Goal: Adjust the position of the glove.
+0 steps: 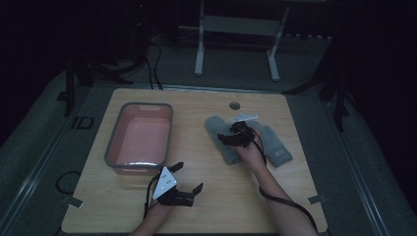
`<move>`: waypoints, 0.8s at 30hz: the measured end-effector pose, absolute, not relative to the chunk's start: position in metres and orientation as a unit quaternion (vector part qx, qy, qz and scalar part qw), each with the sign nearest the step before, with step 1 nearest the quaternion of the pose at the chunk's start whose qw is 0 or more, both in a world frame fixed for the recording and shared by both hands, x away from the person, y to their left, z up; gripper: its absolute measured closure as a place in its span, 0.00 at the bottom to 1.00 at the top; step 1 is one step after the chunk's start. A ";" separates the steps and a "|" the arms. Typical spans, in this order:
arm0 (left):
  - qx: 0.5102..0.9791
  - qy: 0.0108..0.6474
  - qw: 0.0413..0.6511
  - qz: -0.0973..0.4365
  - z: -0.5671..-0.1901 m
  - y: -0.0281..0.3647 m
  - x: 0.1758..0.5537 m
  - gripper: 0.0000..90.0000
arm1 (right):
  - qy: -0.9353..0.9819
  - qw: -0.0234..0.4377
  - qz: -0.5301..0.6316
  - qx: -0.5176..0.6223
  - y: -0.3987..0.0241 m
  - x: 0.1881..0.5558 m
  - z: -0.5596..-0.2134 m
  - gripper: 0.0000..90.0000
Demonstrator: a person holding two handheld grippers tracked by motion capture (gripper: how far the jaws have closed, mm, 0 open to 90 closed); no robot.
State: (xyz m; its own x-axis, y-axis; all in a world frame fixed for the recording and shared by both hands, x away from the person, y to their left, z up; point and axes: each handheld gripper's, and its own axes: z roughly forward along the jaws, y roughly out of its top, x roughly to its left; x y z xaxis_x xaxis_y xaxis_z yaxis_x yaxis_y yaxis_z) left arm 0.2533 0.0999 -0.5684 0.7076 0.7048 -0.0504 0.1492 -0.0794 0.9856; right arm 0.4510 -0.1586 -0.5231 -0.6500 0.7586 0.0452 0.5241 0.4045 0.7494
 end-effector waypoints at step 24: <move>0.699 0.306 0.604 0.231 -0.568 0.100 0.253 0.00 | 0.831 0.180 0.332 0.409 -0.151 0.447 -0.545 0.91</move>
State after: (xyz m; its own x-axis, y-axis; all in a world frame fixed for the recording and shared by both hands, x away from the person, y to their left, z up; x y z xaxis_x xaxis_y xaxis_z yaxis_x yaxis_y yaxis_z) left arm 0.2529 0.0996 -0.5684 0.7056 0.7070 -0.0474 0.1489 -0.0825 0.9854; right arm 0.4473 -0.1507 -0.5451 -0.6003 0.7993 -0.0274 0.5607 0.4450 0.6982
